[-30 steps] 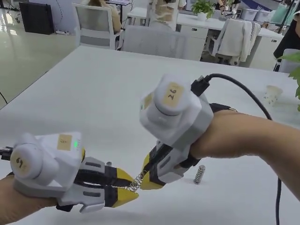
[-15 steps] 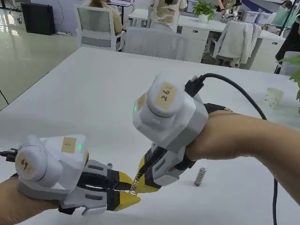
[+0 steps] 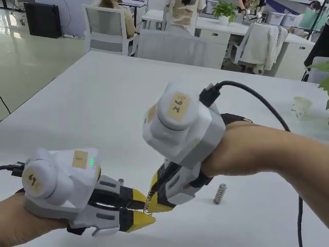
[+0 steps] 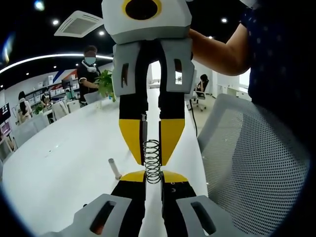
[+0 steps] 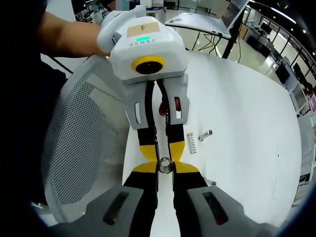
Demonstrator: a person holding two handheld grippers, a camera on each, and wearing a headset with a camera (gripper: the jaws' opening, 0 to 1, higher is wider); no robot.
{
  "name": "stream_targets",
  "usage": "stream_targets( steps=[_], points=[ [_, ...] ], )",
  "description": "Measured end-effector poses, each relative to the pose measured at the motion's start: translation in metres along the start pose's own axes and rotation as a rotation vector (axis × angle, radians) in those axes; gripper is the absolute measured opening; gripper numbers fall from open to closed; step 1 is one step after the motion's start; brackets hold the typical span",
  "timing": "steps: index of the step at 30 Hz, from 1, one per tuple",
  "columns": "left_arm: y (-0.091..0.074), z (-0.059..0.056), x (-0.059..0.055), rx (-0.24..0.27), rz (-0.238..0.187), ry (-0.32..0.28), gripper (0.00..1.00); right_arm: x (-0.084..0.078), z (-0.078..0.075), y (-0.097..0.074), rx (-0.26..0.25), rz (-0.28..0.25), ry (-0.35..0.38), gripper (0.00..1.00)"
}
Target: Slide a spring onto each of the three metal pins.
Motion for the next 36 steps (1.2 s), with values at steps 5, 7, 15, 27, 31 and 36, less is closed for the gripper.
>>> stream_targets(
  steps=[5, 7, 15, 27, 31, 36],
  points=[
    [0.0, -0.001, 0.0, -0.002, 0.001, -0.001, 0.04, 0.0, 0.0, 0.001, 0.002, 0.003, -0.001, 0.08],
    [0.001, -0.001, -0.001, -0.003, 0.001, -0.002, 0.06, -0.001, -0.001, 0.001, 0.002, 0.005, -0.001, 0.08],
    [0.0, 0.0, -0.001, 0.001, -0.002, -0.021, 0.13, -0.003, -0.004, 0.001, -0.004, 0.012, 0.002, 0.08],
    [-0.012, 0.007, -0.006, 0.056, -0.003, -0.061, 0.27, -0.009, -0.012, -0.004, -0.021, 0.016, 0.021, 0.08],
    [-0.018, 0.01, -0.007, 0.078, -0.002, -0.075, 0.31, -0.013, -0.016, -0.007, -0.032, 0.019, 0.031, 0.08],
    [-0.025, 0.011, -0.009, 0.101, 0.0, -0.091, 0.35, -0.016, -0.02, -0.009, -0.042, 0.019, 0.041, 0.08]
  ],
)
Point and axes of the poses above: the centre of the closed fingertips' face, and the gripper's own axes: y roughly forward along the fingers, z roughly to its left, x roughly out of its top, the point moved 3 cm from there along -y, roughly backward along the fingers, and after that the axes turned 13 degrees about y, right-handed, at the moved point
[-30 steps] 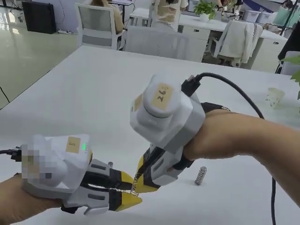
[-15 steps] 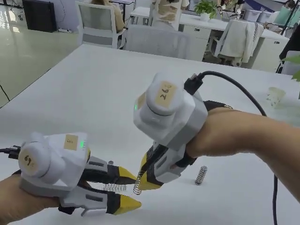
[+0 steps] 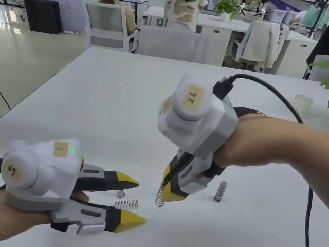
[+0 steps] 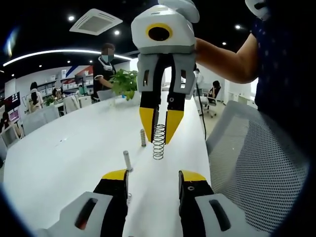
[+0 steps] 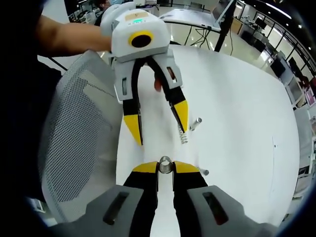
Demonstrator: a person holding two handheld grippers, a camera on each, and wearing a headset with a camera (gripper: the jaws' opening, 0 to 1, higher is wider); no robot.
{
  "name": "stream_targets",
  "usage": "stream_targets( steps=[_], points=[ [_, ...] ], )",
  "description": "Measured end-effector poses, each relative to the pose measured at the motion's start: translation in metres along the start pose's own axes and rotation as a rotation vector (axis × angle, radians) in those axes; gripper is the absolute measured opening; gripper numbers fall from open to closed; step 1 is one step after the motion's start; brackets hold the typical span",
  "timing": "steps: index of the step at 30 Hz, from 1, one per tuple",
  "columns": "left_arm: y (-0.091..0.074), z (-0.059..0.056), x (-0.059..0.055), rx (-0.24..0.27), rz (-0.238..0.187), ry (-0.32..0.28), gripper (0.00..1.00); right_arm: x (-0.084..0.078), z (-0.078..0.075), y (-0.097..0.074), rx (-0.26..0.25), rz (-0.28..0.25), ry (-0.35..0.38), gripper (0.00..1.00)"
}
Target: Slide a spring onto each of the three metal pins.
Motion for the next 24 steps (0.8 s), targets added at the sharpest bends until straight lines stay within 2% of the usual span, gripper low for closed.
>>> stream_targets(
  steps=[24],
  points=[
    [-0.034, 0.012, -0.026, 0.144, 0.01, -0.081, 0.49, -0.015, -0.017, -0.007, -0.037, 0.014, 0.046, 0.08]
  ],
)
Point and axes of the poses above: the centre of the closed fingertips' face, and the gripper's own axes: y roughly forward along the fingers, z roughly to its left, x roughly out of its top, the point moved 3 cm from there along -y, roughly backward along the fingers, and after that the axes turned 13 degrees about y, right-handed, at the moved point
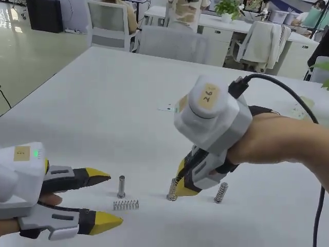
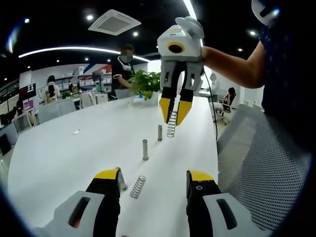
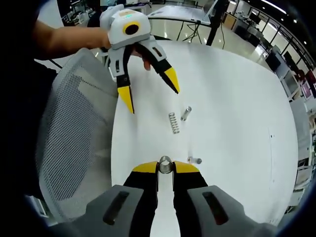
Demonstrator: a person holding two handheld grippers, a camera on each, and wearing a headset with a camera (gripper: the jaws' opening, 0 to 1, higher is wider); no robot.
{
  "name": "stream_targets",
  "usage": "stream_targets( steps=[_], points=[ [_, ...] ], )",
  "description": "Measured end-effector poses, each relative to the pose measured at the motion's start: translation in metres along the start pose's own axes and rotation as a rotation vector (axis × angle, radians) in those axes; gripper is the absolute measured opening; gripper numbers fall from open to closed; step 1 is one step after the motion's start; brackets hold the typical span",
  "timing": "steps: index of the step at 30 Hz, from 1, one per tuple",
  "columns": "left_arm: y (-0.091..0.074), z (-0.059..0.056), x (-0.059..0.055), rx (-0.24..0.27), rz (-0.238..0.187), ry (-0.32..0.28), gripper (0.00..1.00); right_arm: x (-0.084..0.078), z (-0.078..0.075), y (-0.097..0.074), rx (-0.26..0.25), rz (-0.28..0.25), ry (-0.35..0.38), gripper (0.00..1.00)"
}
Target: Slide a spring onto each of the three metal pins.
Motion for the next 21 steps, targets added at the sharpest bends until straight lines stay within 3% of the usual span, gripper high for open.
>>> stream_targets(
  steps=[12, 21],
  points=[
    [-0.011, 0.004, -0.015, 0.051, 0.015, -0.041, 0.53, -0.005, -0.01, -0.005, -0.013, -0.003, 0.027, 0.08],
    [-0.013, 0.002, -0.023, 0.066, 0.024, -0.057, 0.55, -0.008, -0.025, -0.011, -0.038, -0.005, 0.054, 0.08]
  ],
)
Point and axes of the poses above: the centre of the closed fingertips' face, and the gripper's own axes: y roughly forward along the fingers, z roughly to its left, x roughly out of its top, the point moved 3 cm from there along -y, roughly backward along the fingers, and after that the axes turned 13 degrees about y, right-handed, at the moved point
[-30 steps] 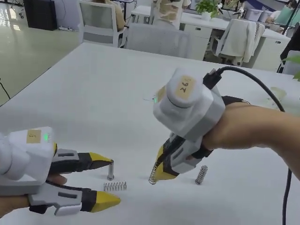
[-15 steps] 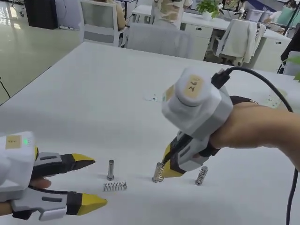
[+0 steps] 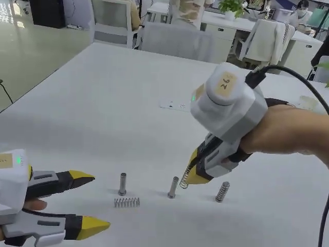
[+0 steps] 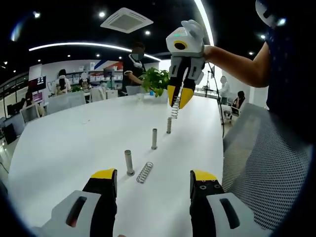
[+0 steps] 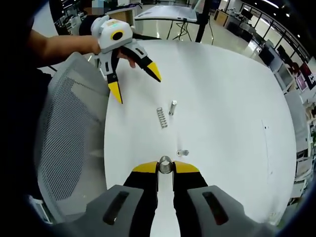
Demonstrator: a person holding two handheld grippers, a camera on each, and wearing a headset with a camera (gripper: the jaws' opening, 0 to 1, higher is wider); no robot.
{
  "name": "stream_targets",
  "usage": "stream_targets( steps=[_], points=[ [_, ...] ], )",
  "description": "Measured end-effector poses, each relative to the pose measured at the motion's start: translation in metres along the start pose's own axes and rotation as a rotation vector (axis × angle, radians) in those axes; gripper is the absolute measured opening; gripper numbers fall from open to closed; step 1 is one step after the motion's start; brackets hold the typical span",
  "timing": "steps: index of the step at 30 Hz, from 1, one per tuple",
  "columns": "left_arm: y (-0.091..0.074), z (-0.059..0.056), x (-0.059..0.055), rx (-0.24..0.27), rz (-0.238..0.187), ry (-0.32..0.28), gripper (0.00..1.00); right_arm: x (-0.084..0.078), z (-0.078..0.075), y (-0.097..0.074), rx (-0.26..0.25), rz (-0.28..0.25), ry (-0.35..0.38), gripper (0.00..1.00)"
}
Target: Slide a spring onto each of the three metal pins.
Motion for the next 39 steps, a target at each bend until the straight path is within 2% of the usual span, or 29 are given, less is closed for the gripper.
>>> stream_targets(
  steps=[14, 23, 39],
  points=[
    [-0.001, -0.002, -0.004, 0.004, 0.008, -0.008, 0.56, 0.004, -0.024, 0.01, -0.028, 0.007, 0.019, 0.08],
    [-0.002, -0.002, -0.004, 0.011, 0.008, -0.013, 0.56, 0.011, -0.029, 0.022, -0.027, 0.01, 0.023, 0.08],
    [-0.004, -0.001, -0.009, 0.023, 0.008, -0.026, 0.55, 0.006, -0.037, 0.041, -0.009, 0.047, 0.035, 0.08]
  ],
)
Point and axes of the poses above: the centre of the closed fingertips' face, and the gripper's own axes: y roughly forward along the fingers, z roughly to its left, x roughly out of its top, the point moved 3 cm from there along -y, roughly backward along the fingers, and after that the axes turned 13 degrees about y, right-handed, at the moved point
